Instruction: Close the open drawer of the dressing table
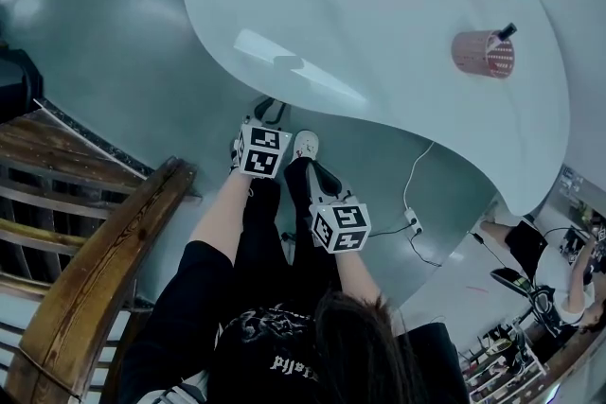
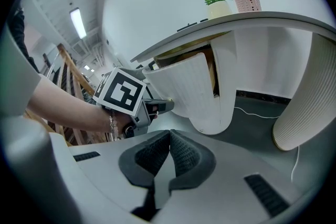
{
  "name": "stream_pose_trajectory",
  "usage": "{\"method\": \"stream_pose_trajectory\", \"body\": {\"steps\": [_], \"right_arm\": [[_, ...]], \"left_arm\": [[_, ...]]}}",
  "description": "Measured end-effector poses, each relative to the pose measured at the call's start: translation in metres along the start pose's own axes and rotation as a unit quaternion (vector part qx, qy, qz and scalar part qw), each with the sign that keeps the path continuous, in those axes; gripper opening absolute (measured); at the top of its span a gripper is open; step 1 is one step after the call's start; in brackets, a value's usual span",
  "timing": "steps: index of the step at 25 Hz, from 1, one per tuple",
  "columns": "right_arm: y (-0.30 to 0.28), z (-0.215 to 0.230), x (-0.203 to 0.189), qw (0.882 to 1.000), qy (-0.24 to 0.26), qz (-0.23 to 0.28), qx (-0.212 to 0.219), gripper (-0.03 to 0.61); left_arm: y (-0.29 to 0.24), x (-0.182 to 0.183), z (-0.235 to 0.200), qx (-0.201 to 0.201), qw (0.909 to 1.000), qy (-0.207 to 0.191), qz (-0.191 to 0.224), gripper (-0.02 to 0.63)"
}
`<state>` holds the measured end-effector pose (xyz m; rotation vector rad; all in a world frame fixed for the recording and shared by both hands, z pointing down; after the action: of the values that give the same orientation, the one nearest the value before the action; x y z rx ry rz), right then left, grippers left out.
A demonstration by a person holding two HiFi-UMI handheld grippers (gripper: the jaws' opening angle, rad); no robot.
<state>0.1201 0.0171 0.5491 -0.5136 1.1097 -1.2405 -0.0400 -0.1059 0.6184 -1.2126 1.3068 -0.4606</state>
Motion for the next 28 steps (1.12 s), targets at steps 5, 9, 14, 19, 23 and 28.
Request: {"method": "stream_pose_trajectory", "body": {"steps": [5,9,14,19,23,28], "right_arm": [[-0.001,0.001,0.0,1.0,0.0,0.0,-0.002,0.026],[-0.002,0.005,0.0,1.0,0.005,-0.003,-0.002,0.026],[0.0,0.008,0.007,1.0,0.007,0.004,-0.006,0.026],[0.001,0.011,0.023,0.999,0.017,0.026,-0.007,0.026],[0.0,0.012,0.035,0.999,0.02,0.04,-0.008,0.026],[-0.004,0.015,0.046,0.998,0.032,0.047,-0.01,0.026]], "left_arm": [[-0.003,0.004,-0.002,-0.003,1.0,-0.007,0.004,0.115],[-0.007,0.009,-0.002,0.001,0.9998,-0.012,0.017,0.115],[-0.009,0.016,-0.002,0.01,0.9995,-0.023,0.016,0.115],[-0.015,0.018,-0.002,0.012,0.9993,-0.023,0.029,0.115],[-0.018,0.023,-0.004,0.009,0.9985,-0.041,0.034,0.115],[-0.022,0.028,-0.008,0.008,0.9978,-0.046,0.048,0.115]]}}
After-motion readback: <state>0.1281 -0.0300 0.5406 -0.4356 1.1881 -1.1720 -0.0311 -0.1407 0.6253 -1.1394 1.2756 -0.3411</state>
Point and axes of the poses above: the fingertips, and each gripper's own axes: y backward along the fingers, z to its right, x out of its top, the point moved 10 cm from there along y, backward along the fingers, and after that the axes turned 13 degrees about -z, right-handed, at the moved point
